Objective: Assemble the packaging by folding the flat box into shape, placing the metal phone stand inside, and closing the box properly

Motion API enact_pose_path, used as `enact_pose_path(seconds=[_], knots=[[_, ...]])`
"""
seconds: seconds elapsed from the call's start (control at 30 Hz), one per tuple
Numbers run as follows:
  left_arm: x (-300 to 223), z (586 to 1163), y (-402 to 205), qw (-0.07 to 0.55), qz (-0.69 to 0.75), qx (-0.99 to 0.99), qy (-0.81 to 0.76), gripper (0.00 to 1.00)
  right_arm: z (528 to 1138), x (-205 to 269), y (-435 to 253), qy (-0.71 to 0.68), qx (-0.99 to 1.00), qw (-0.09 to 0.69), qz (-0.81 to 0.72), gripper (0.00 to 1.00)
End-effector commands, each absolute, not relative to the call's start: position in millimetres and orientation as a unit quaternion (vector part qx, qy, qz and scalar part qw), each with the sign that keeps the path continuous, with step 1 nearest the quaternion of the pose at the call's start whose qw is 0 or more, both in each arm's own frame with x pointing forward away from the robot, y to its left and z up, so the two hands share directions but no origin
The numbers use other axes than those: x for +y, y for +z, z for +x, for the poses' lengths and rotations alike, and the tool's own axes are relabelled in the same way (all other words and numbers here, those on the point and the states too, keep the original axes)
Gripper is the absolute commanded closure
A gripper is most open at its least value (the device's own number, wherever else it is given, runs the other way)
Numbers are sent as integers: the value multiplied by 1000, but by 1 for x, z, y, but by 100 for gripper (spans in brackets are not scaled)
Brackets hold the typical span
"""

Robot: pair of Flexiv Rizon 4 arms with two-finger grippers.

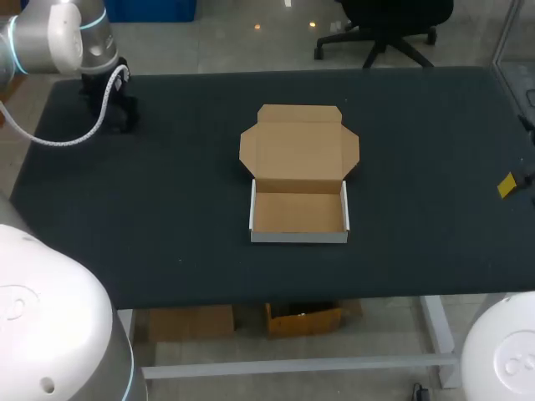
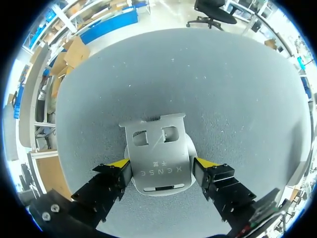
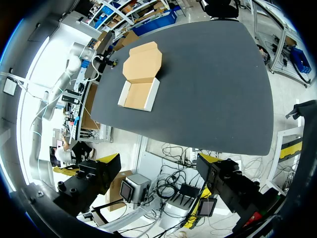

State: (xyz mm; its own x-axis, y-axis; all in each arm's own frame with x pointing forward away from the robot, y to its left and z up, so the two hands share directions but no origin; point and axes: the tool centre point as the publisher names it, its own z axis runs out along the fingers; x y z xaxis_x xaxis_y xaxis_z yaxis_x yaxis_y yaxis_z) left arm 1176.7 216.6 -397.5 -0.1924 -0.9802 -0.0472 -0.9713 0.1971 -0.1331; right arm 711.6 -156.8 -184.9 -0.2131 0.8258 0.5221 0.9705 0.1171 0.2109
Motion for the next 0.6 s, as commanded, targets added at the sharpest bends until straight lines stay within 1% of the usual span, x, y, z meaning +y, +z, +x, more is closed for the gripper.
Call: enact_pose_path(seconds=[0.03, 0.4, 0.47, 0.53, 0.6], knots=[[216, 1180, -399, 60, -634, 770, -35, 22, 711, -157, -183, -260, -735, 140, -611, 0], [218, 1183, -400, 60, -639, 766, -35, 18, 711, -157, -183, -260, -735, 140, -611, 0], [218, 1184, -399, 60, -640, 765, -35, 22, 711, -157, -183, -260, -735, 140, -611, 0], [219, 1185, -399, 61, -641, 765, -35, 28, 711, -157, -183, -260, -735, 140, -611, 0], [219, 1185, -399, 61, -641, 764, -35, 29, 711, -157, -183, -260, -735, 140, -611, 0]])
